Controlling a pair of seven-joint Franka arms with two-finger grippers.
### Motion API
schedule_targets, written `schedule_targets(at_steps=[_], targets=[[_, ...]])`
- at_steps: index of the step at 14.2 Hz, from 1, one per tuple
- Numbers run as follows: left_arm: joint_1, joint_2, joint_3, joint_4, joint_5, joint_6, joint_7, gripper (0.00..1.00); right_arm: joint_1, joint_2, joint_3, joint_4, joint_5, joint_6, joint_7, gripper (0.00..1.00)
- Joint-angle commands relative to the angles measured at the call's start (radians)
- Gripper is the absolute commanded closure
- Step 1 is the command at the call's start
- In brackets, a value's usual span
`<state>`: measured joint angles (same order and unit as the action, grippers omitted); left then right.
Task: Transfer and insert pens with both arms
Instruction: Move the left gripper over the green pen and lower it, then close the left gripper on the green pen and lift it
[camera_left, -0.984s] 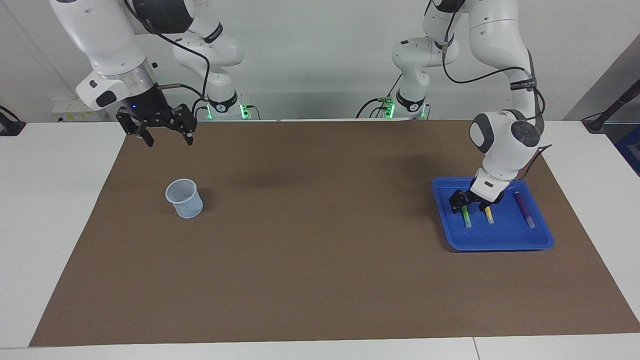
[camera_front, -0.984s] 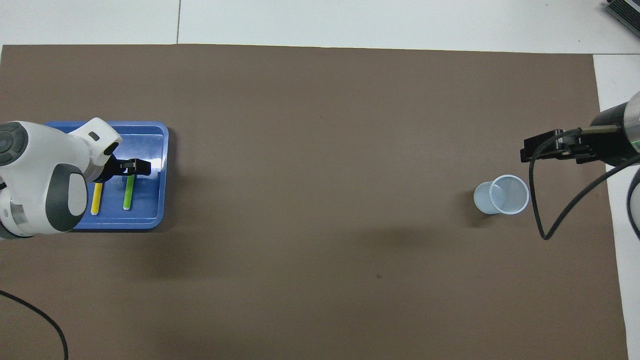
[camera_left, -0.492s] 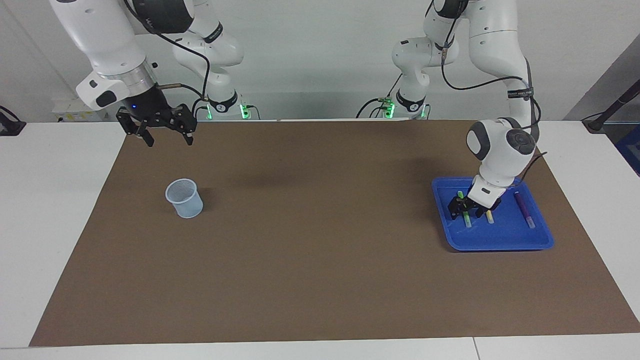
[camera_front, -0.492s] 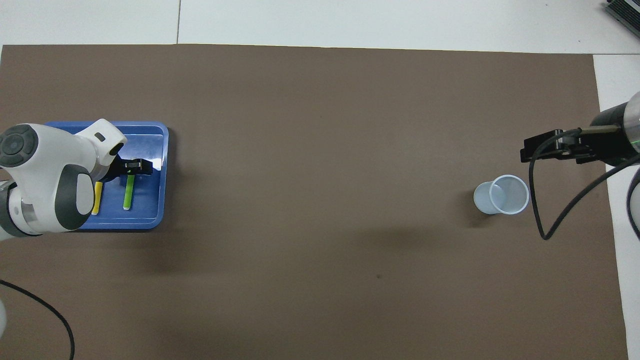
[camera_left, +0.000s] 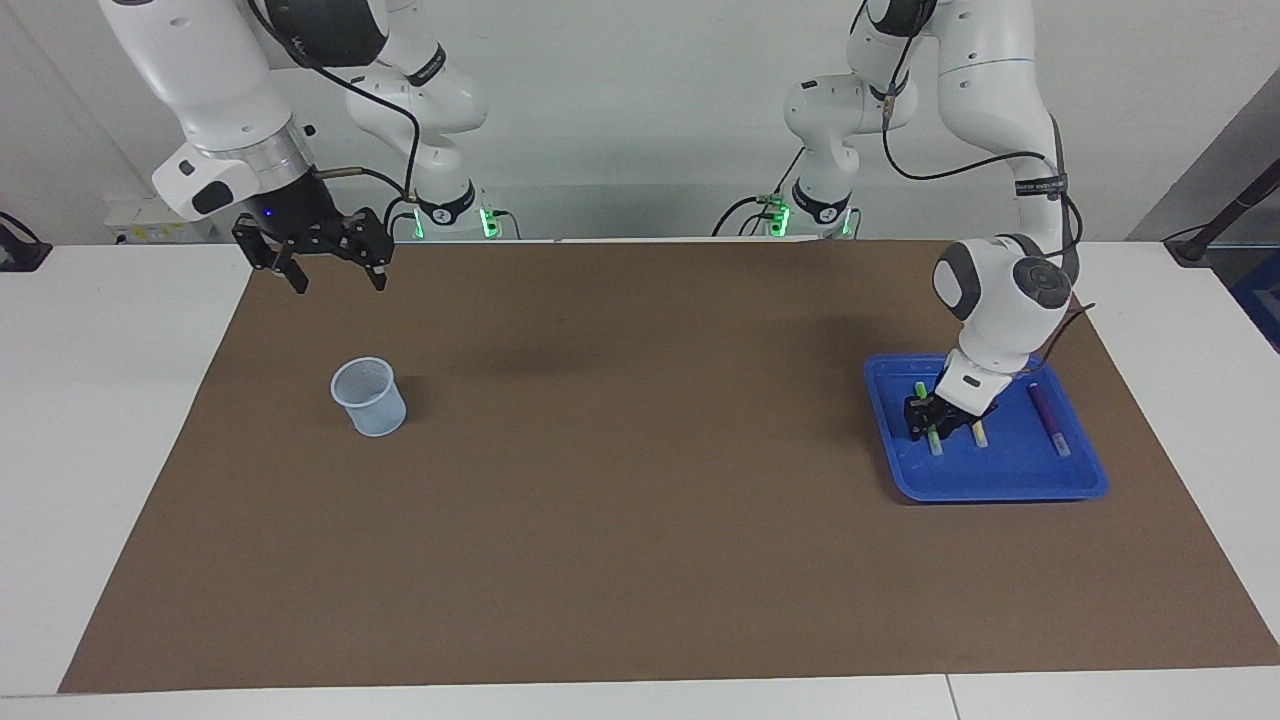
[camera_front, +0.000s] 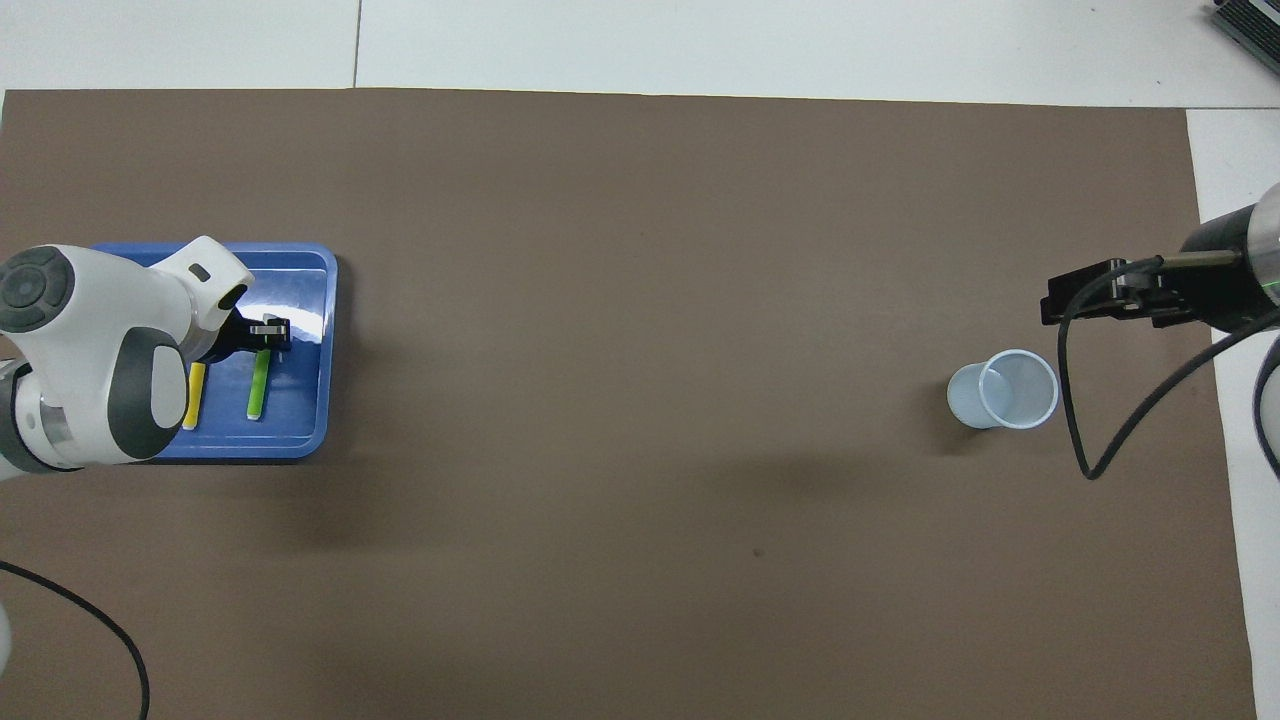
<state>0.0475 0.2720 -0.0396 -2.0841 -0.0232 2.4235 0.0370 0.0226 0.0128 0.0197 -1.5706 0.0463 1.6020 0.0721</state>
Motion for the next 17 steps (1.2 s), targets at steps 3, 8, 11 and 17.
schedule_targets(at_steps=[3, 8, 11, 17], targets=[[0.002, 0.006, 0.013, -0.001, -0.011, -0.037, 0.026, 1.00, -0.009, -0.014, 0.003, -0.009, 0.017, -0.007, -0.011, 0.00], [0.008, 0.003, 0.013, 0.100, -0.011, -0.200, 0.011, 1.00, -0.007, -0.014, 0.003, -0.009, 0.017, -0.007, -0.009, 0.00], [0.008, -0.016, 0.013, 0.179, -0.011, -0.320, -0.063, 1.00, -0.009, -0.014, 0.003, -0.009, 0.017, -0.007, -0.009, 0.00], [-0.008, -0.082, 0.000, 0.291, -0.011, -0.492, -0.335, 1.00, -0.009, -0.014, 0.003, -0.009, 0.017, -0.007, -0.011, 0.00]])
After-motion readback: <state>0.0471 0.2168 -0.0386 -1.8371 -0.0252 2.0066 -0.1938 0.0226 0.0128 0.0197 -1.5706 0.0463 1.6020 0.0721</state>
